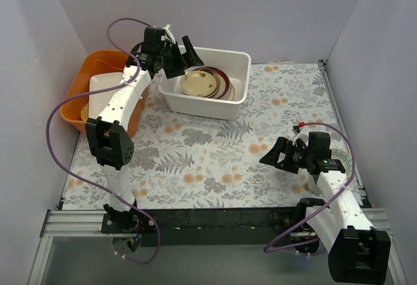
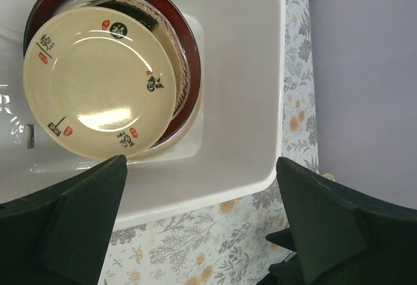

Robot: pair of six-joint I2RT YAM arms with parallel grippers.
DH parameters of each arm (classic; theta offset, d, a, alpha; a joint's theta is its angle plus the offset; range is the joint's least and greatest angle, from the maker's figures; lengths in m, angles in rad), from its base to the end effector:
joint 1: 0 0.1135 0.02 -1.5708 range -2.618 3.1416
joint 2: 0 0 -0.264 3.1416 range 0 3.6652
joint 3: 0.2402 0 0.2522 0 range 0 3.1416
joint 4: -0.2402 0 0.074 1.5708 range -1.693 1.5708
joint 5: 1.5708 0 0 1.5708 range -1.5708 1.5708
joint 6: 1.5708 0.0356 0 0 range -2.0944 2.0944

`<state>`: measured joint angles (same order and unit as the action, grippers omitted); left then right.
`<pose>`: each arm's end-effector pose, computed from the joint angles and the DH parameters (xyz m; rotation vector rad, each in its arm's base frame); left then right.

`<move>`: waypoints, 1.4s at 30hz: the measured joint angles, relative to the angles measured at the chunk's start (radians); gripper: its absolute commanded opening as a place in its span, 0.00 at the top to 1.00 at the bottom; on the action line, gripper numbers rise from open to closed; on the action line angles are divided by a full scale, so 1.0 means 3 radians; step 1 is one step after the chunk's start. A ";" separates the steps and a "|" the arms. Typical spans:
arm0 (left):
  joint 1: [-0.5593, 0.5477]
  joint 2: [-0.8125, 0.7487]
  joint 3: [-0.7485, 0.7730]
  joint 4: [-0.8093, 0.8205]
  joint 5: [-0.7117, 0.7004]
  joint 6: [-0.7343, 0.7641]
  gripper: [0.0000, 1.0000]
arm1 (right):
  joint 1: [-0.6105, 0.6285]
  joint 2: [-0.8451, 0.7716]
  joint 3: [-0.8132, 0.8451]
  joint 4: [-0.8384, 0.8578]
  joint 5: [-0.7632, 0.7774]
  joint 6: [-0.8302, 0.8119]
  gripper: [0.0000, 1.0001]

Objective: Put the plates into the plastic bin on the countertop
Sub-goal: Place the plate in the plastic bin, then reset both arms

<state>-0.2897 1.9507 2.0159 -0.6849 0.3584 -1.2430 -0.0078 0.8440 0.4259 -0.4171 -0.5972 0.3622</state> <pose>0.4237 -0.1393 0.3722 -0.9121 2.2597 -1.1832 0.1624 0.0188 0.1895 0.1603 2.3907 0.8825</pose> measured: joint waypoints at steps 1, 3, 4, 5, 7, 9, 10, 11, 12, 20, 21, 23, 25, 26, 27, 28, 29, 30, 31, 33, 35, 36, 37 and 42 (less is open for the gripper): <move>0.0000 0.0000 -0.0006 -0.0022 -0.0009 0.0019 0.02 | 0.0000 -0.0009 0.0015 -0.0011 0.0004 0.0000 0.02; 0.0000 -0.0005 -0.0006 -0.0058 -0.0020 0.0052 0.02 | 0.0000 -0.0027 0.0048 -0.0027 0.0028 0.0000 0.02; 0.0000 -0.0009 -0.0010 -0.0070 -0.0031 0.0072 0.02 | 0.0000 -0.0032 0.0064 -0.0037 0.0038 0.0000 0.02; 0.0000 -0.0020 -0.0023 -0.0075 -0.0038 0.0094 0.02 | 0.0000 -0.0041 0.0081 -0.0050 0.0056 -0.0001 0.02; 0.0000 -0.0064 -0.0080 -0.0100 -0.0061 0.0146 0.02 | 0.0000 -0.0062 0.0127 -0.0098 0.0088 -0.0004 0.02; 0.0000 -0.0127 -0.0163 -0.0130 -0.0084 0.0201 0.02 | 0.0000 -0.0078 0.0165 -0.0127 0.0128 -0.0008 0.02; 0.0000 -0.0165 -0.0205 -0.0153 -0.0094 0.0231 0.02 | 0.0000 -0.0086 0.0186 -0.0149 0.0154 -0.0010 0.02; 0.0000 -0.0200 -0.0238 -0.0169 -0.0100 0.0257 0.02 | 0.0000 -0.0093 0.0205 -0.0172 0.0174 -0.0011 0.02; 0.0000 -0.0249 -0.0291 -0.0179 -0.0108 0.0295 0.02 | 0.0000 -0.0099 0.0230 -0.0192 0.0201 -0.0013 0.02; 0.0000 -0.0790 -0.0846 -0.0242 -0.0261 0.0504 0.02 | 0.0000 -0.0173 0.0455 -0.0393 0.0493 -0.0060 0.02; 0.0000 -0.0865 -0.0946 -0.0243 -0.0296 0.0518 0.02 | 0.0001 -0.0197 0.0486 -0.0420 0.0539 -0.0065 0.02; 0.0000 -0.1025 -0.1176 -0.0221 -0.0365 0.0530 0.02 | 0.0001 -0.0248 0.0540 -0.0467 0.0623 -0.0070 0.02; 0.0000 -0.1180 -0.1414 -0.0226 -0.0435 0.0533 0.02 | 0.0004 -0.0298 0.0596 -0.0515 0.0702 -0.0074 0.02; 0.0000 -0.1259 -0.1539 -0.0225 -0.0476 0.0535 0.02 | 0.0004 -0.0320 0.0622 -0.0535 0.0738 -0.0074 0.02; 0.0000 -0.1331 -0.1657 -0.0238 -0.0515 0.0534 0.02 | 0.0005 -0.0342 0.0642 -0.0547 0.0772 -0.0072 0.02; 0.0000 -0.1409 -0.1770 -0.0243 -0.0557 0.0526 0.02 | 0.0005 -0.0356 0.0659 -0.0554 0.0793 -0.0072 0.02; 0.0000 -0.1484 -0.1879 -0.0243 -0.0601 0.0520 0.02 | 0.0005 -0.0370 0.0676 -0.0563 0.0828 -0.0071 0.02; 0.0000 -0.1554 -0.1977 -0.0253 -0.0650 0.0509 0.02 | 0.0006 -0.0384 0.0692 -0.0577 0.0860 -0.0072 0.02; 0.0000 -0.1617 -0.2061 -0.0256 -0.0696 0.0490 0.02 | 0.0005 -0.0394 0.0703 -0.0590 0.0884 -0.0072 0.02; 0.0000 -0.1747 -0.2230 -0.0251 -0.0782 0.0470 0.02 | 0.0006 -0.0415 0.0718 -0.0615 0.0950 -0.0074 0.02; 0.0000 -0.1860 -0.2377 -0.0257 -0.0853 0.0448 0.02 | 0.0006 -0.0434 0.0720 -0.0640 0.1002 -0.0072 0.02; 0.0000 -0.1916 -0.2445 -0.0261 -0.0888 0.0437 0.02 | 0.0006 -0.0441 0.0720 -0.0651 0.1026 -0.0072 0.02; 0.0000 -0.1968 -0.2509 -0.0266 -0.0913 0.0429 0.02 | 0.0006 -0.0448 0.0720 -0.0661 0.1045 -0.0072 0.02; 0.0000 -0.2185 -0.2794 -0.0277 -0.1031 0.0371 0.02 | 0.0006 -0.0488 0.0720 -0.0715 0.1136 -0.0071 0.02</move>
<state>-0.2897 1.2953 1.1778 -0.7681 0.0490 -1.1316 -0.0059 0.6975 0.6418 -0.6315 -0.2565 0.3408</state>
